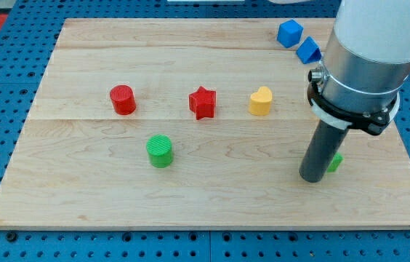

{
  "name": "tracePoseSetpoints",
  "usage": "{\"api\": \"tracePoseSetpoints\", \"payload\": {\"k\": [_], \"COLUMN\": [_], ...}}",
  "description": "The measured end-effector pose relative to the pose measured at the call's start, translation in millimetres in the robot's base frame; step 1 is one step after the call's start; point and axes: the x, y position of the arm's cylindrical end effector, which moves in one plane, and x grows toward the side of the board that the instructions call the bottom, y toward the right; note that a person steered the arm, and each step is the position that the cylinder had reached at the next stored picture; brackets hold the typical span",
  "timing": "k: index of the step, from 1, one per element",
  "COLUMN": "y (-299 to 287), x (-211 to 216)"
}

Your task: Move the green circle slightly right

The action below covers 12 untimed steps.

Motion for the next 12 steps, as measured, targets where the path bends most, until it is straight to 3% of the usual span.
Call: {"api": "tracePoseSetpoints", "payload": {"k": [1, 2, 3, 4, 6, 7, 8, 9, 10, 12], "y": [6, -91, -236, -319, -278, -185, -210, -223, -192, -153], "x": [-8, 44, 65, 28, -22, -29, -32, -62, -70, -39]}}
